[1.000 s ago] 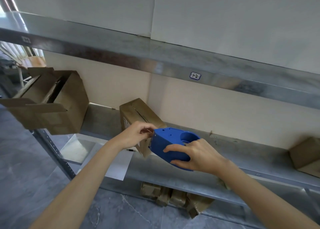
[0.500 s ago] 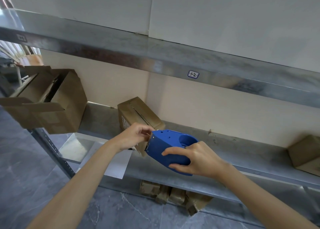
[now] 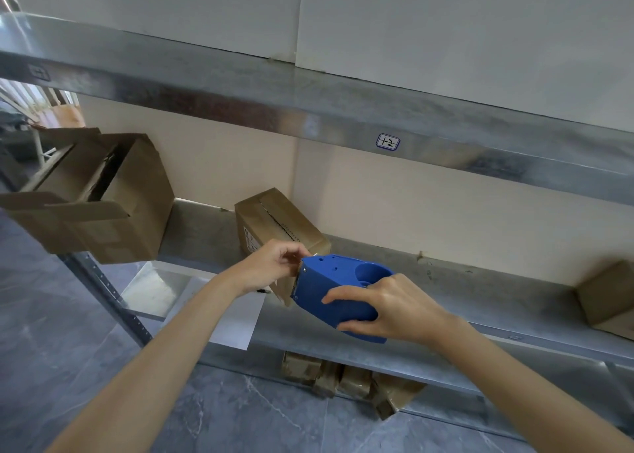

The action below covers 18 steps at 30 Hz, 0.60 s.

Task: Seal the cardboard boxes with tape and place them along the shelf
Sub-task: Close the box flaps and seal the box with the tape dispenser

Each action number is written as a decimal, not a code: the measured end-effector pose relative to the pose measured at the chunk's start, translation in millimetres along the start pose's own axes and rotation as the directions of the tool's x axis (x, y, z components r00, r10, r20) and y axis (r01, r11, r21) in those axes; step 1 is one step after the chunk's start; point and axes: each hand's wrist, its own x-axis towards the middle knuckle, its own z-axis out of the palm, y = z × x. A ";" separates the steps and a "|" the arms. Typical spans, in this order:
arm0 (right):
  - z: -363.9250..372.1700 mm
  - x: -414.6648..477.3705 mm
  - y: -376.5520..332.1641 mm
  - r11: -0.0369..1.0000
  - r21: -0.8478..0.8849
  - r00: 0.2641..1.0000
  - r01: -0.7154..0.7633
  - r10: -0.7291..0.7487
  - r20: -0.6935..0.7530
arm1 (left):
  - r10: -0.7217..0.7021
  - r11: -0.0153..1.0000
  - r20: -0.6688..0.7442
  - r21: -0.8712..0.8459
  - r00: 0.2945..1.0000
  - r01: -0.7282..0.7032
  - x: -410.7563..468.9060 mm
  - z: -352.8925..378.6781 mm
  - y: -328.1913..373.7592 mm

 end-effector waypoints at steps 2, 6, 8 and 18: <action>-0.3 2.9 1.2 1.000 0.006 0.999 -0.014 0.014 0.034 | -0.007 1.000 -0.032 0.020 0.999 0.008 1.1 0.2 -2.5; 2.2 11.2 6.0 0.995 0.073 0.994 -0.073 0.067 0.092 | 0.005 0.998 -0.094 0.065 0.996 0.001 3.9 -1.7 -8.2; 4.2 14.8 8.1 0.989 0.115 0.990 -0.094 0.081 0.112 | 0.017 0.999 -0.131 0.034 0.991 -0.012 4.9 -2.7 -10.7; -4.6 30.2 19.7 0.987 0.119 0.992 -0.105 0.095 0.086 | 0.056 0.998 -0.367 0.026 0.929 -0.050 -2.6 -4.3 -22.0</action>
